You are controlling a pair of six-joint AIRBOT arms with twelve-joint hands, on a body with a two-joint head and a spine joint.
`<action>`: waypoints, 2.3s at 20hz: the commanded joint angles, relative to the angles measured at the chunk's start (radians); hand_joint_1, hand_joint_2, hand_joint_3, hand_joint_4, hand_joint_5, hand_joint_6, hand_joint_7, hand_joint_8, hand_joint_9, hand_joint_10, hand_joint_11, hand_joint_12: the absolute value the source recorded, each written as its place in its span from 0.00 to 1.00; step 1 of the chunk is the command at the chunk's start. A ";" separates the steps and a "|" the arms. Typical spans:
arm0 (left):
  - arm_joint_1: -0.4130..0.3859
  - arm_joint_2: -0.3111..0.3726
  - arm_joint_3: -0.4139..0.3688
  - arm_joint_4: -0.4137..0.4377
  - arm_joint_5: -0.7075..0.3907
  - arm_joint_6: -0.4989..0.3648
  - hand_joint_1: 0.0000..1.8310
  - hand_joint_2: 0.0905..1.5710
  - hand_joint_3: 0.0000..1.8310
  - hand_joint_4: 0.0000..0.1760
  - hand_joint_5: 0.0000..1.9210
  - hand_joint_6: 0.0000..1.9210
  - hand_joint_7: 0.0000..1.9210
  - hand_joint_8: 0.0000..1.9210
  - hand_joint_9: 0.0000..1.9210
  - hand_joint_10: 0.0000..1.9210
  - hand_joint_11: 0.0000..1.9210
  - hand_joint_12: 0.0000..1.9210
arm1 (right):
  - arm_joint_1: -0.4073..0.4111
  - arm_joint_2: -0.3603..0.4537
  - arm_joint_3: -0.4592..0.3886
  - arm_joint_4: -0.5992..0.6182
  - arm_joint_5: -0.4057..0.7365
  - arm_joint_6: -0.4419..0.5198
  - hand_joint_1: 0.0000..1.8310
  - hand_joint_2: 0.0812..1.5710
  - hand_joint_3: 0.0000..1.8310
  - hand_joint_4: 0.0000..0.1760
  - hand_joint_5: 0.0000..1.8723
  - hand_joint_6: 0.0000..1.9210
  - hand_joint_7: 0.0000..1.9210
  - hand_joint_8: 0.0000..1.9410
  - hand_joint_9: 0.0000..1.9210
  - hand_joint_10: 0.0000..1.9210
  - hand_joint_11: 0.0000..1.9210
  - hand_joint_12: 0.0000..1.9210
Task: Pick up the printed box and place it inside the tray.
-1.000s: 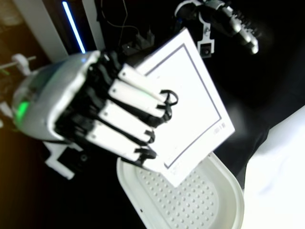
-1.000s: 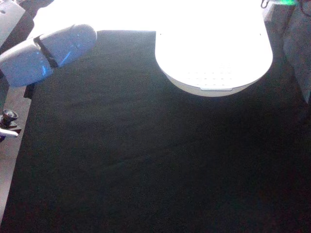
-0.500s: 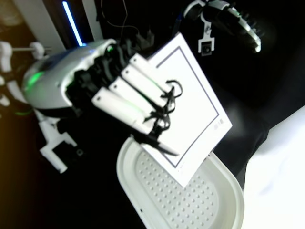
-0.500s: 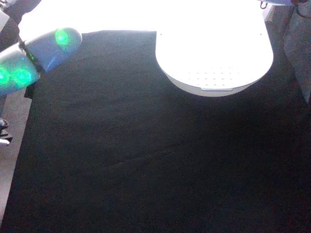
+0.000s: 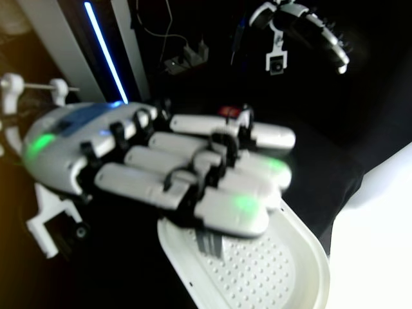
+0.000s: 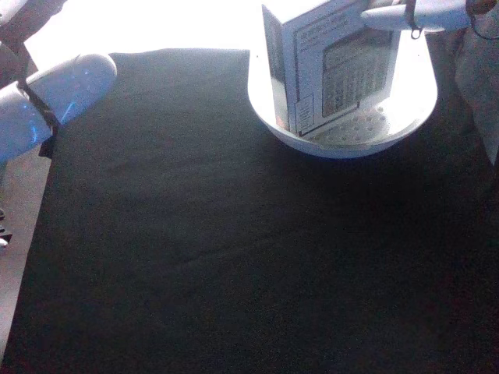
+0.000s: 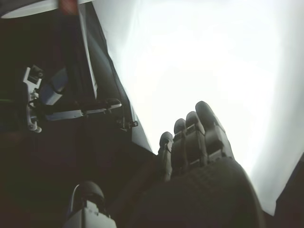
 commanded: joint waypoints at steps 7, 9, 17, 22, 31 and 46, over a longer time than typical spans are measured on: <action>0.003 0.004 0.003 -0.007 -0.127 -0.008 0.02 0.58 0.00 0.55 0.06 0.00 0.11 0.00 0.11 0.00 0.00 0.38 | 0.017 0.008 -0.007 0.002 0.129 -0.007 0.31 0.46 0.00 1.00 0.00 0.00 0.00 0.00 0.00 0.00 0.00 0.00; 0.003 0.003 0.003 -0.007 -0.124 -0.008 0.04 0.56 0.00 0.56 0.06 0.00 0.11 0.00 0.11 0.00 0.00 0.36 | 0.017 0.008 -0.008 0.002 0.129 -0.007 0.32 0.46 0.00 1.00 0.00 0.00 0.00 0.00 0.00 0.00 0.00 0.00; 0.003 0.001 0.004 -0.009 -0.120 -0.008 0.02 0.55 0.00 0.47 0.05 0.00 0.09 0.00 0.08 0.00 0.00 0.36 | 0.017 0.008 -0.010 0.002 0.128 -0.007 0.30 0.46 0.00 1.00 0.00 0.00 0.00 0.00 0.00 0.00 0.00 0.00; 0.003 0.002 0.004 -0.009 -0.120 -0.008 0.03 0.55 0.00 0.55 0.07 0.00 0.11 0.00 0.09 0.00 0.00 0.38 | 0.017 0.008 -0.011 0.002 0.128 -0.007 0.31 0.46 0.00 1.00 0.00 0.00 0.00 0.00 0.00 0.00 0.00 0.00; 0.001 0.010 0.002 -0.022 -0.144 -0.006 0.00 0.58 0.00 0.60 0.05 0.00 0.06 0.00 0.04 0.00 0.00 0.22 | 0.017 0.008 -0.062 0.000 0.121 -0.002 0.33 0.42 0.00 0.97 0.00 0.00 0.00 0.00 0.00 0.00 0.00 0.00; 0.021 0.066 -0.067 -0.012 -0.262 0.070 0.20 0.56 0.00 0.64 0.02 0.00 0.00 0.00 0.00 0.00 0.00 0.01 | -0.107 0.015 0.031 -0.128 0.386 0.650 0.31 0.48 0.01 0.96 0.00 0.00 0.00 0.00 0.00 0.00 0.00 0.00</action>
